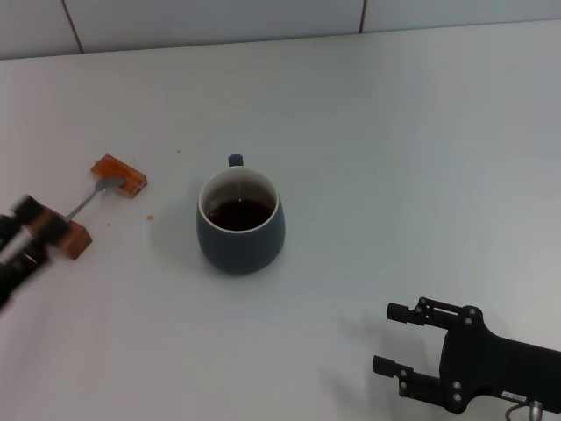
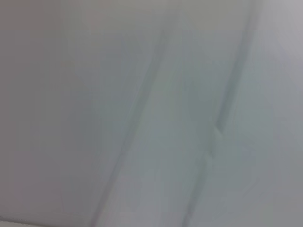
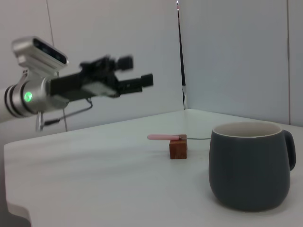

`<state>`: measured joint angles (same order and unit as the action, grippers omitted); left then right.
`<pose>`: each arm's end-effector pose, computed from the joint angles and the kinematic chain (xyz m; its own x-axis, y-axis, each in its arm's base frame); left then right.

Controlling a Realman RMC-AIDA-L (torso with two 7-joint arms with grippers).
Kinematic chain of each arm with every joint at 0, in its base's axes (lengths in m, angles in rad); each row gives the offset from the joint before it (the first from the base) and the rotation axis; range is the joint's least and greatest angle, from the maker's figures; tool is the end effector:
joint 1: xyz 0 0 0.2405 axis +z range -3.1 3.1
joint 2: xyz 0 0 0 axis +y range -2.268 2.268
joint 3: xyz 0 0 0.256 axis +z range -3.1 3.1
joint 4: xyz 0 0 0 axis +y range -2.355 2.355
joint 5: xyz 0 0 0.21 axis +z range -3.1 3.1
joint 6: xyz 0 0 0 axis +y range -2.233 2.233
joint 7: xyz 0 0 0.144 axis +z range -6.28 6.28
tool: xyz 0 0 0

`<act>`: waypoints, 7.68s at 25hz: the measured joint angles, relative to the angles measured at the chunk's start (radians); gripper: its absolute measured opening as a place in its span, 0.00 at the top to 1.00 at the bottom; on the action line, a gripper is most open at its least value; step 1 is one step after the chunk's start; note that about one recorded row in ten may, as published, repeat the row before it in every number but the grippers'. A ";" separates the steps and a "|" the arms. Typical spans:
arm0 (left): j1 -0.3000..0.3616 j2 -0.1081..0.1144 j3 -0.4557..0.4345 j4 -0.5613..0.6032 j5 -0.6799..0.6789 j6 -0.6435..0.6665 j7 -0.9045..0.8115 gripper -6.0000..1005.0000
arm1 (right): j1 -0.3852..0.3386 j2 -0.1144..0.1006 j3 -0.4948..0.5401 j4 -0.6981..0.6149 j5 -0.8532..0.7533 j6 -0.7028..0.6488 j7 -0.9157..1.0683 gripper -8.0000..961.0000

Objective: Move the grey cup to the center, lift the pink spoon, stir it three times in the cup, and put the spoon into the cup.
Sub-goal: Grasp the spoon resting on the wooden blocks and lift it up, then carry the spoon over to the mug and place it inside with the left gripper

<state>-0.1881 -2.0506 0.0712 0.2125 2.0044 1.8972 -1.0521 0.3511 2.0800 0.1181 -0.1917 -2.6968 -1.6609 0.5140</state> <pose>-0.3367 0.1882 0.0160 0.2820 0.2237 0.9330 0.7577 -0.6484 -0.0736 0.3266 0.1961 -0.0619 0.8047 -0.1249 -0.5804 -0.3192 -0.9154 -0.2454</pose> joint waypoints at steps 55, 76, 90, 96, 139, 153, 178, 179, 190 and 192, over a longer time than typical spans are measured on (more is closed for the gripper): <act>-0.033 0.060 0.040 0.066 0.025 -0.430 -1.188 0.16 | 0.030 -0.006 0.002 -0.009 0.003 -0.033 0.011 0.29; -0.057 0.052 0.041 0.010 0.019 -0.464 -1.203 0.16 | 0.041 -0.005 0.003 -0.009 0.002 -0.028 0.011 0.29; -0.070 0.045 0.043 0.008 0.019 -0.489 -1.201 0.16 | 0.050 -0.005 0.008 -0.009 0.003 -0.026 0.014 0.29; -0.077 0.046 0.045 0.008 0.023 -0.504 -1.213 0.20 | 0.058 -0.005 0.003 -0.009 0.003 -0.020 0.027 0.29; -0.089 0.044 0.045 -0.006 0.021 -0.507 -1.167 0.84 | 0.074 -0.003 0.002 -0.002 -0.001 0.009 0.038 0.29; -0.216 0.027 0.001 0.078 -0.148 -0.105 -0.945 0.86 | 0.075 -0.001 0.002 0.000 -0.003 0.008 0.061 0.29; -0.268 -0.014 0.867 1.458 0.041 -0.010 -0.839 0.86 | 0.021 0.000 0.012 0.014 0.005 0.025 0.061 0.29; -0.271 -0.015 0.888 1.475 0.072 -0.012 -0.846 0.86 | 0.020 0.000 0.012 0.014 0.005 0.025 0.061 0.29; -0.332 -0.023 1.219 1.523 0.366 -0.119 -0.972 0.86 | 0.020 0.000 0.012 0.014 0.005 0.024 0.061 0.29; -0.346 -0.024 1.269 1.524 0.422 -0.131 -0.995 0.86 | 0.019 0.000 0.012 0.014 0.005 0.023 0.061 0.29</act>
<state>-0.5342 -2.0748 1.3406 1.7361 2.4263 1.7661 -2.0471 0.3702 2.0801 0.1304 -0.1780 -2.6920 -1.6378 0.5751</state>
